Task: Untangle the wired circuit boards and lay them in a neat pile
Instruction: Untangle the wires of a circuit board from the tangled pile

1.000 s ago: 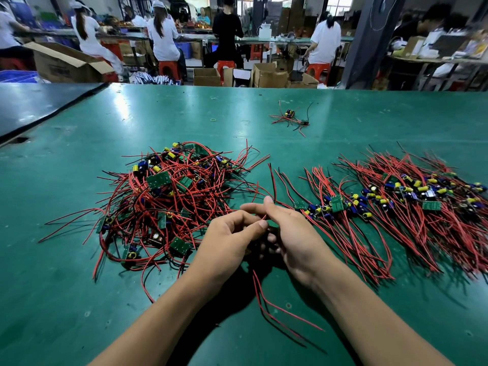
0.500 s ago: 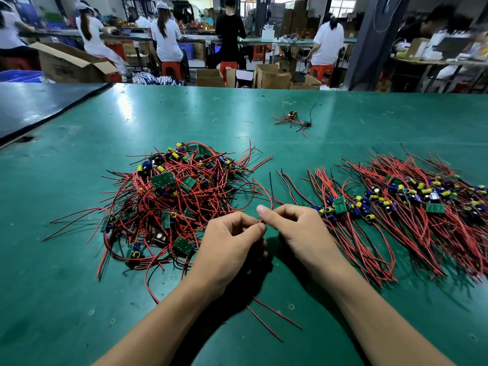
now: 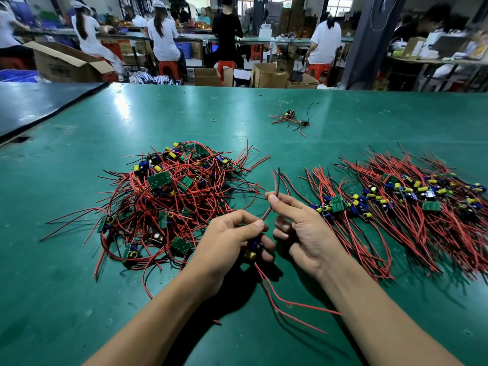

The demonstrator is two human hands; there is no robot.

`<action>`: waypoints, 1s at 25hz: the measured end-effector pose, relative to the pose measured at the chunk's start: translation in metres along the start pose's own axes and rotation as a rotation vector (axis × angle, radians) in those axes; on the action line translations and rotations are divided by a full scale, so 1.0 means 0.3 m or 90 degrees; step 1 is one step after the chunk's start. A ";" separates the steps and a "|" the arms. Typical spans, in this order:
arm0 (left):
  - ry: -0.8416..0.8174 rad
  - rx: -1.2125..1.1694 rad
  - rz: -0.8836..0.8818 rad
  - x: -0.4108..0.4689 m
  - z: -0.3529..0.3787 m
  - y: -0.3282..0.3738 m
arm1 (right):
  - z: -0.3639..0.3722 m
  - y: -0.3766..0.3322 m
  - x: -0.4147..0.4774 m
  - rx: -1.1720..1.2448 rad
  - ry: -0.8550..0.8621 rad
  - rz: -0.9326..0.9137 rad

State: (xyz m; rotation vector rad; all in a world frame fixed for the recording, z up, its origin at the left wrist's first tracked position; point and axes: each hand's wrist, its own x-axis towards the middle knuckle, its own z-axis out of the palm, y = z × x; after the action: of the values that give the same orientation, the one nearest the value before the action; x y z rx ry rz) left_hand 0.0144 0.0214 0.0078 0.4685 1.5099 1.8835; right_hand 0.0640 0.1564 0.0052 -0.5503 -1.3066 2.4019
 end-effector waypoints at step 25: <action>-0.013 0.088 0.068 0.008 -0.013 -0.028 | -0.062 -0.006 0.035 -0.473 -0.016 -0.201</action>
State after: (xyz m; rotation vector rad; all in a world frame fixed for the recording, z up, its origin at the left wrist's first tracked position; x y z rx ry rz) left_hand 0.0125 0.0211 -0.0016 0.6412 1.6380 1.8555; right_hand 0.0643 0.1755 -0.0043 -0.4450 -2.1143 1.6309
